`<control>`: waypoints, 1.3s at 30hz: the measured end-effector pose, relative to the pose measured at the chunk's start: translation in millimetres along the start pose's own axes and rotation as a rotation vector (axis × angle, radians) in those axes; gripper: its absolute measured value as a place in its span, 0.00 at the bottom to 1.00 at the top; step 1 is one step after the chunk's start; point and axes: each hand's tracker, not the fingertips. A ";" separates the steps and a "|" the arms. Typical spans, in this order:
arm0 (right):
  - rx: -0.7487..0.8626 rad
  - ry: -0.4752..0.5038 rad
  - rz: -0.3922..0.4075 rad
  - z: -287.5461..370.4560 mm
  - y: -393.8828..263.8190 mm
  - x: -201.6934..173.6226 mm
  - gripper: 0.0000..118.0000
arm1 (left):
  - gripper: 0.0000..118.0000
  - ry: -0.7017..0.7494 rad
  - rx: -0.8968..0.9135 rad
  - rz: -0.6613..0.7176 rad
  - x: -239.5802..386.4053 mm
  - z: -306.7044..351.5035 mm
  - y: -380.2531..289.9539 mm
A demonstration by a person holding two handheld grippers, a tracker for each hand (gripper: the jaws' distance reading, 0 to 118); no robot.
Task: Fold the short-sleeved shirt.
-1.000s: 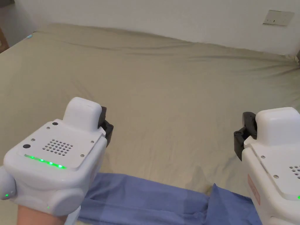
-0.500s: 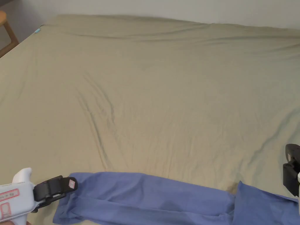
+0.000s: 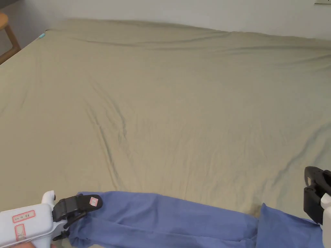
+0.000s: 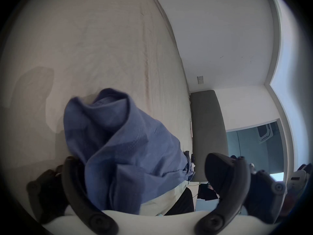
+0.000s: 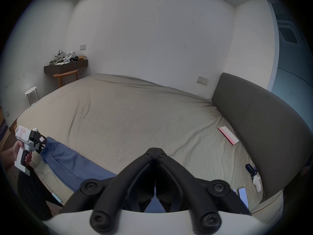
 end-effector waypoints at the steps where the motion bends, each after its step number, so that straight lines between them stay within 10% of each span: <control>1: 0.006 0.004 0.001 2.3 0.9 0.1 0.02 | 0.73 0.015 0.010 0.011 11.3 -0.8 -6.4; 2: 0.009 0.006 0.002 3.8 1.4 -0.1 0.02 | 0.12 0.081 0.029 0.006 11.0 -2.4 -5.0; 3: 0.013 0.006 0.006 5.6 2.0 -0.4 0.02 | 0.08 0.233 0.021 -0.027 9.8 -11.4 -6.3; 16: 0.019 -0.019 0.011 19.5 1.5 7.0 0.02 | 0.08 0.368 0.084 -0.357 49.7 4.7 -15.9; 39: 0.041 -0.019 -0.026 28.8 0.3 17.1 0.02 | 0.08 0.468 0.204 -0.441 138.6 38.2 -15.5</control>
